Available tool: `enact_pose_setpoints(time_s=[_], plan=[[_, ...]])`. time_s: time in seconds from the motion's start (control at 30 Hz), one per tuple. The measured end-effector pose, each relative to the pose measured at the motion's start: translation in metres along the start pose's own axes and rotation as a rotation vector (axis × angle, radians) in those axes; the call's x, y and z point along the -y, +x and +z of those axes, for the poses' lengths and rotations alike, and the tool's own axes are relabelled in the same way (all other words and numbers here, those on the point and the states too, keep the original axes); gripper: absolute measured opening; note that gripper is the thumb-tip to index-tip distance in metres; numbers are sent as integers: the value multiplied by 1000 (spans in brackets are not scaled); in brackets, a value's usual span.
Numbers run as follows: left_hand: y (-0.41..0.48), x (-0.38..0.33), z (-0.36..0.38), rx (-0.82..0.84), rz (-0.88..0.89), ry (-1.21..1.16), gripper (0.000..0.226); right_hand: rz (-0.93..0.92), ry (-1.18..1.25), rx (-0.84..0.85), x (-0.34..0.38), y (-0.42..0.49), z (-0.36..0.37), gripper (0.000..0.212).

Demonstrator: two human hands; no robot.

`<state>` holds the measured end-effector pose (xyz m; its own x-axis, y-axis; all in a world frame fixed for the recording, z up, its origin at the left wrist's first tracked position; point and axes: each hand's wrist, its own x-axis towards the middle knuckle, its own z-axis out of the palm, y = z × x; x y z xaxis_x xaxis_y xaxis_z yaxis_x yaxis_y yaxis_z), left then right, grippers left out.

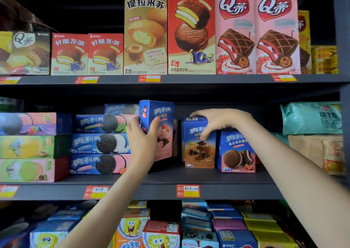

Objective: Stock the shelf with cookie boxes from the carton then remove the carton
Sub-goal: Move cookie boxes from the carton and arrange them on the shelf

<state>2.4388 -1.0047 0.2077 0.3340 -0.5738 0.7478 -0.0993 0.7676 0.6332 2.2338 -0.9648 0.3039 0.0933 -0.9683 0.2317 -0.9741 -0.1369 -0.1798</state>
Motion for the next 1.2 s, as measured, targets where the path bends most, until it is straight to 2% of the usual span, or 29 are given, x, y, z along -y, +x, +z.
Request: enact_pose_setpoints(time_s=[0.1, 0.3, 0.63, 0.77, 0.9, 1.03, 1.1, 1.13, 1.2], plan=[[4, -1, 8, -41, 30, 40, 41, -33, 90, 63, -2, -12, -7, 80], [1, -4, 32, 18, -69, -27, 32, -86, 199, 141, -5, -30, -17, 72], [20, 23, 73, 156, -411, -40, 40, -68, 244, 183, -21, -31, -22, 65], [25, 29, 79, 164, -530, -80, 57, -89, 262, 192, -27, -23, -22, 63], [31, 43, 92, 312, -673, -71, 72, -102, 249, 183, -30, -19, -21, 65], [19, 28, 94, 573, -780, -175, 41, -86, 219, 163, -30, -11, -18, 66], [17, 25, 94, 597, -769, -171, 21, -68, 170, 124, -32, -7, -13, 70], [17, 23, 93, 596, -777, -183, 19, -63, 146, 105, -33, -4, -11, 73], [15, 18, 90, 622, -797, -214, 32, -65, 116, 63, -33, -2, -6, 72]])
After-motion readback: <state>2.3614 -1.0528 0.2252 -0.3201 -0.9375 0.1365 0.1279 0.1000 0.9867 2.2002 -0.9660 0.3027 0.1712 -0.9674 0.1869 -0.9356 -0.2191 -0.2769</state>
